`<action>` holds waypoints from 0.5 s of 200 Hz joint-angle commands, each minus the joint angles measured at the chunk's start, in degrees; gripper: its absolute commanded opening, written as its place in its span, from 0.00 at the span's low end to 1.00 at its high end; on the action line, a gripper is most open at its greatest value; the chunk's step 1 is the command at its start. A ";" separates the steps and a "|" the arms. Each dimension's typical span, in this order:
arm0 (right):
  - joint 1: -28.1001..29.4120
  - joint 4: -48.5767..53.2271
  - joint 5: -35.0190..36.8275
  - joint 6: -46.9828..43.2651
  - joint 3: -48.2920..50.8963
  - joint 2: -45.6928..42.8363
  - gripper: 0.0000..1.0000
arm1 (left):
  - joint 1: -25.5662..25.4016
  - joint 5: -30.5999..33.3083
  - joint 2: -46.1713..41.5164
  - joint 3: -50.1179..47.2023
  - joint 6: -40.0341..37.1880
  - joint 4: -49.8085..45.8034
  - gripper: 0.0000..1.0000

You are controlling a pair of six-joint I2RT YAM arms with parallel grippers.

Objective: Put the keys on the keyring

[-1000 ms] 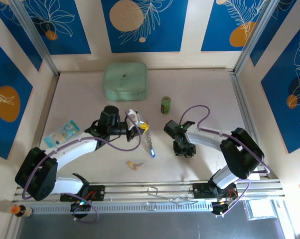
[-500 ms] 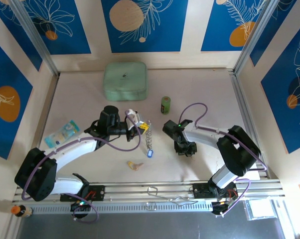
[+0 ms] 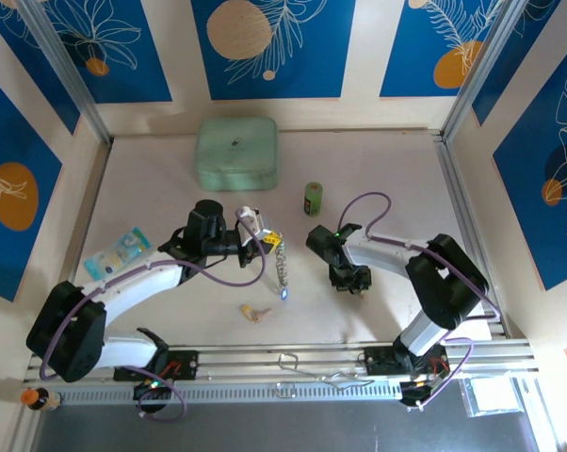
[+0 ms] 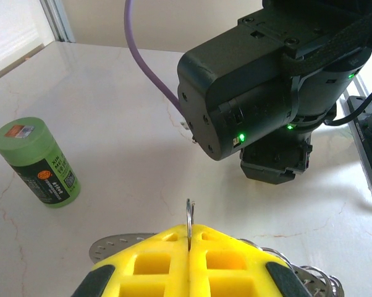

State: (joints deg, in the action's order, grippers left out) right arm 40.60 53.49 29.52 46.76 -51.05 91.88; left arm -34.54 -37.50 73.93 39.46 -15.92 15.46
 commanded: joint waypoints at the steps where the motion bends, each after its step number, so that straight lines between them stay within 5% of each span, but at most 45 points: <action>1: -1.01 4.59 -1.45 8.54 -0.98 -6.03 0.33 | -0.61 -2.27 -1.46 -0.15 -0.69 1.59 0.00; 48: -9.84 -10.90 -22.11 32.96 15.15 -26.07 0.36 | -0.83 -2.93 -1.55 -0.24 -0.94 1.65 0.00; 100: -16.51 -14.25 -26.38 42.02 20.88 -36.17 0.39 | -2.23 -1.86 -1.42 -1.14 -1.69 2.73 0.00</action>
State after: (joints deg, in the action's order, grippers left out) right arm 26.39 42.22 8.32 82.13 -30.26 56.66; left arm -35.53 -38.09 73.93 38.92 -16.51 15.68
